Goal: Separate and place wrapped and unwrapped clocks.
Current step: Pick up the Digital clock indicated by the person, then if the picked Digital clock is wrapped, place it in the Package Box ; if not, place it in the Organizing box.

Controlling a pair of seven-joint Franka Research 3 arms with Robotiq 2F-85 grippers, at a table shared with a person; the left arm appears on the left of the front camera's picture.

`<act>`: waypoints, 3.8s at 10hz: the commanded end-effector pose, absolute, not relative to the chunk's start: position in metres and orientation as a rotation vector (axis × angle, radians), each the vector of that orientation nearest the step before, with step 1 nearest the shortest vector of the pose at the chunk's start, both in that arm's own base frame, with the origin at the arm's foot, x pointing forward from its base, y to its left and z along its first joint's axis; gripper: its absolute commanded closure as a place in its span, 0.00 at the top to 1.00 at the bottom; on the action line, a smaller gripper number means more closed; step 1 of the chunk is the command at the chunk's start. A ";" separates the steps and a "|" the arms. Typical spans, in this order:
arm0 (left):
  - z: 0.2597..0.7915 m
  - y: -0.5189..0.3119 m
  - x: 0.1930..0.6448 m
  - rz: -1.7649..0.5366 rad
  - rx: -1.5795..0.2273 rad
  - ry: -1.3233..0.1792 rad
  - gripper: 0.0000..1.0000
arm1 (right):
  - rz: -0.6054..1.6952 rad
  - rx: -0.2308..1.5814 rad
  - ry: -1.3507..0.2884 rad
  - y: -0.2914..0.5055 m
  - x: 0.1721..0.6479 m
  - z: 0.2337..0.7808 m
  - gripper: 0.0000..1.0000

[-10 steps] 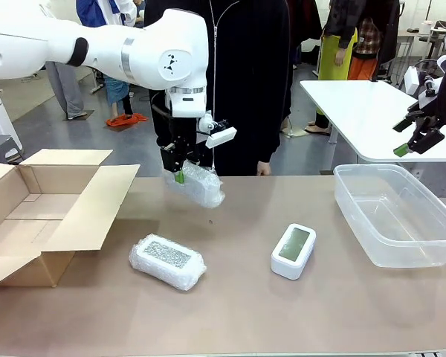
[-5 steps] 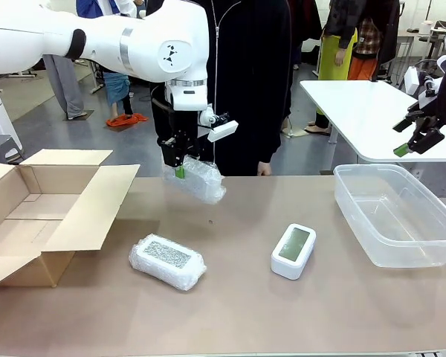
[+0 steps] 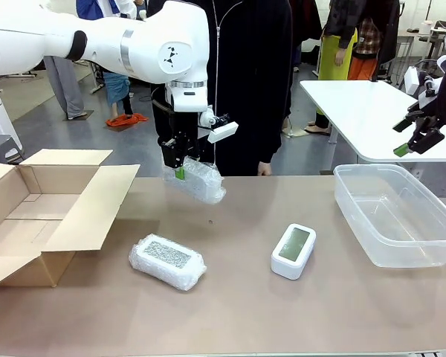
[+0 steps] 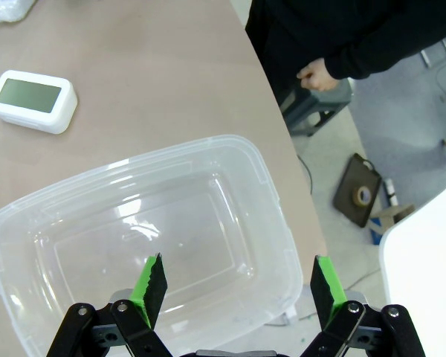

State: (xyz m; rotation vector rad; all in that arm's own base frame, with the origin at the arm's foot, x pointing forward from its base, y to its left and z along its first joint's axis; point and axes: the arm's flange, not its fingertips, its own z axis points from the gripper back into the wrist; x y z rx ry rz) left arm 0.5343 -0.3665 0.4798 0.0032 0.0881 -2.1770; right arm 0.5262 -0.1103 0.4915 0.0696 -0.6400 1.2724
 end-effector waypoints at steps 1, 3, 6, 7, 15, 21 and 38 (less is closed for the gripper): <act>0.483 -0.366 0.534 -2.177 0.008 0.084 0.35 | 1.277 0.071 -0.639 -0.111 0.526 0.491 1.00; 0.483 -0.366 0.534 -2.177 0.008 0.084 0.35 | 1.277 0.071 -0.639 -0.111 0.526 0.491 1.00; 0.483 -0.366 0.534 -2.177 0.008 0.084 0.35 | 1.277 0.071 -0.639 -0.111 0.526 0.491 1.00; 0.483 -0.366 0.534 -2.177 0.008 0.084 0.35 | 1.277 0.071 -0.639 -0.111 0.526 0.491 1.00; 0.486 -0.361 0.539 -1.946 0.018 0.090 0.52 | 1.277 0.071 -0.639 -0.111 0.526 0.491 1.00; 0.527 -0.294 0.528 -1.616 0.007 -0.048 0.52 | 1.277 0.071 -0.639 -0.111 0.526 0.491 1.00; 0.480 0.029 0.489 -0.942 -0.165 -0.311 0.52 | 1.277 0.071 -0.639 -0.111 0.526 0.491 1.00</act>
